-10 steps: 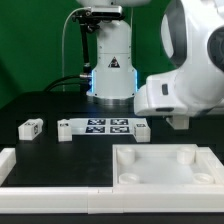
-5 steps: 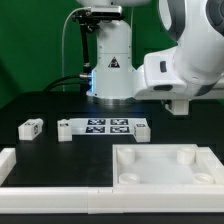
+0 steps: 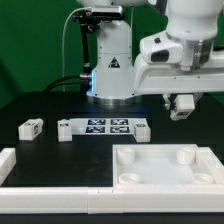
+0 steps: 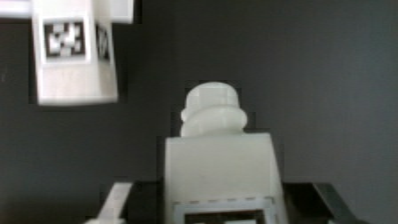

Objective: Assemble one leg

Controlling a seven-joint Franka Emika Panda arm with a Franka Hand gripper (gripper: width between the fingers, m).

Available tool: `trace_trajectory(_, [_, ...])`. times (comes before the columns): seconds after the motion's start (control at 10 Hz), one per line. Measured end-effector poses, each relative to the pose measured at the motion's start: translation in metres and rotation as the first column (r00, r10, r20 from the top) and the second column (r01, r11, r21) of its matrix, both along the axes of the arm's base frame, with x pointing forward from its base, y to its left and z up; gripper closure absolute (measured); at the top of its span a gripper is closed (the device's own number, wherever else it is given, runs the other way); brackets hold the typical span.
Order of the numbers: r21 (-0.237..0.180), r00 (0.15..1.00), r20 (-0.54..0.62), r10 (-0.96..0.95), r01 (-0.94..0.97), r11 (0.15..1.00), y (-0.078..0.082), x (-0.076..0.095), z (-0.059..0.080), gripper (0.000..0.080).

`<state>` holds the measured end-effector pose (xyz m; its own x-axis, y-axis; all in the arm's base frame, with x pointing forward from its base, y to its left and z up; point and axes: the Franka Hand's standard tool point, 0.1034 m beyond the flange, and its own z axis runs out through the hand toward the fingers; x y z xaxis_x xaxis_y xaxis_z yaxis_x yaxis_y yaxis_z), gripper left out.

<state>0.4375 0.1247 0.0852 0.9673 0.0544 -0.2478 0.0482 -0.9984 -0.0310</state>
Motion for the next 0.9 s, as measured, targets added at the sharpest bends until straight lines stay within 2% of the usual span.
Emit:
trace_trajectory(0.1, [0.012, 0.995, 0.098, -0.009, 0.008, 1.0, -0.002, 0.011, 0.009, 0.0509])
trace_trajectory(0.3, [0.045, 0.958, 0.285, -0.013, 0.001, 0.999, -0.005, 0.037, 0.017, 0.0509])
trace_trajectory(0.4, [0.051, 0.945, 0.327, -0.001, -0.017, 0.999, -0.004, 0.04, 0.017, 0.0509])
trace_trajectory(0.8, [0.049, 0.949, 0.316, 0.017, -0.034, 0.998, -0.004, 0.041, 0.016, 0.0509])
trace_trajectory(0.9, [0.049, 0.947, 0.316, 0.049, -0.068, 0.996, -0.004, 0.056, 0.016, 0.0509])
